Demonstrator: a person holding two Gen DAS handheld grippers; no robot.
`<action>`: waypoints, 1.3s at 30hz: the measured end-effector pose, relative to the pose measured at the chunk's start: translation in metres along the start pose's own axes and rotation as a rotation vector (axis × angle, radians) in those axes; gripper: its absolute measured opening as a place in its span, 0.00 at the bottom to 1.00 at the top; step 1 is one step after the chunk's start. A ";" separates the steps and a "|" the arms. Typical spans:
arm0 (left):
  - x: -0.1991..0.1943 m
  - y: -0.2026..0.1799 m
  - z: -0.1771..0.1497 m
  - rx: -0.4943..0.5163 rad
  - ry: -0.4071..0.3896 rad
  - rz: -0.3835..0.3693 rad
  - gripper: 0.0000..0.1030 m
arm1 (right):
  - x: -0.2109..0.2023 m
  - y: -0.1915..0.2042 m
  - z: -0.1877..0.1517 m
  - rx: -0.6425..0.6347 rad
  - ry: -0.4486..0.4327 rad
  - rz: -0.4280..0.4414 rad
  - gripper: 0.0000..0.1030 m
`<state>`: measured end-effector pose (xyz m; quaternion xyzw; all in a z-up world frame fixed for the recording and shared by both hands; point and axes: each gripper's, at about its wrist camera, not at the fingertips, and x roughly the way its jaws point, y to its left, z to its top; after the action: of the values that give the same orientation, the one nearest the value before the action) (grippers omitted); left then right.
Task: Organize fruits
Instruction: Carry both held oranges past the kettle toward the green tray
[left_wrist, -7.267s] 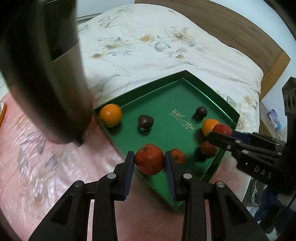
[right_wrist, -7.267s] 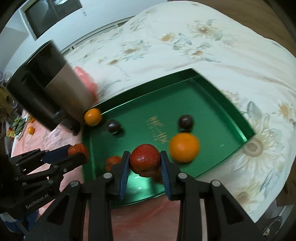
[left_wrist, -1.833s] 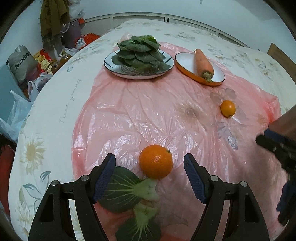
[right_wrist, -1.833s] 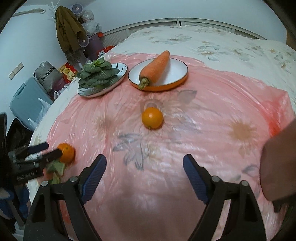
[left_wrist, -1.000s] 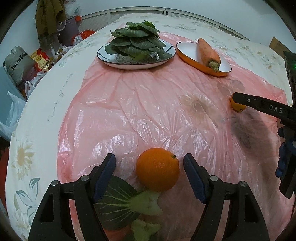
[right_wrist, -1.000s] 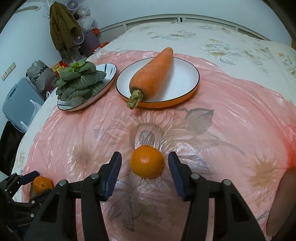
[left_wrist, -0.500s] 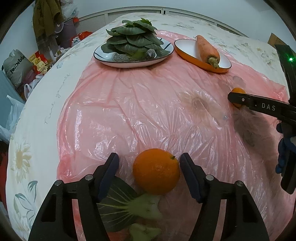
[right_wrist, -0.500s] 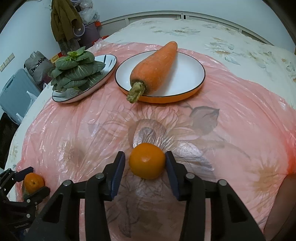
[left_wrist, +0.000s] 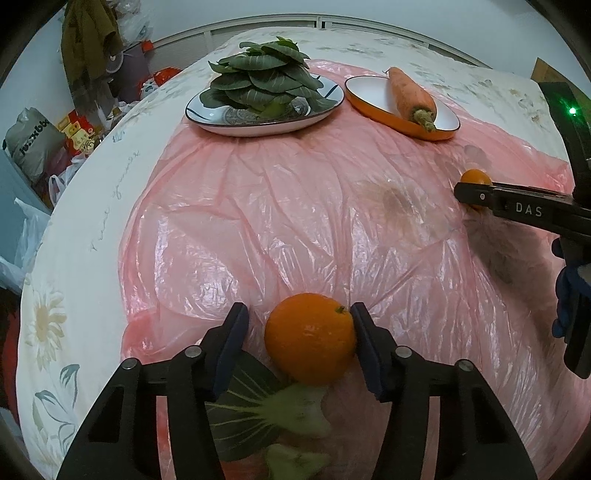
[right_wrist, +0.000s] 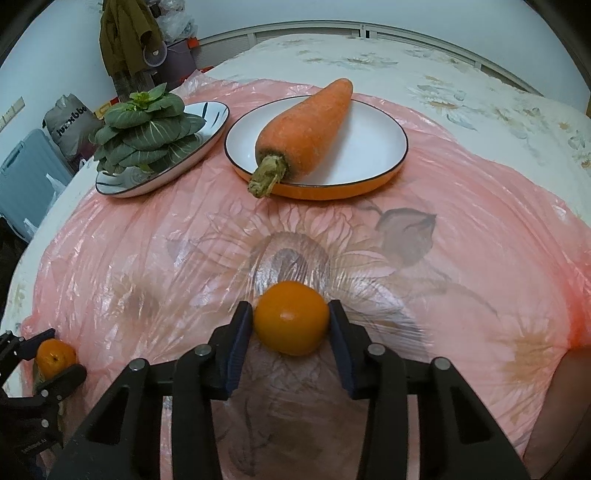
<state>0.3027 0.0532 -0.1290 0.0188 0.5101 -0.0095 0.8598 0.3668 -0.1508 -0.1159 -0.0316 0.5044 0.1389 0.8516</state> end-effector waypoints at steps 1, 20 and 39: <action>0.000 -0.001 0.000 0.002 -0.002 -0.001 0.46 | 0.000 0.001 -0.001 -0.008 0.001 -0.007 0.64; -0.010 0.003 -0.006 0.014 -0.030 -0.016 0.37 | -0.011 0.008 -0.006 -0.041 -0.003 -0.033 0.63; -0.034 0.013 -0.017 -0.011 -0.062 -0.017 0.37 | -0.055 0.023 -0.037 -0.019 -0.013 0.014 0.63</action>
<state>0.2717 0.0668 -0.1070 0.0091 0.4835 -0.0146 0.8752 0.3043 -0.1469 -0.0844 -0.0352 0.4979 0.1496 0.8535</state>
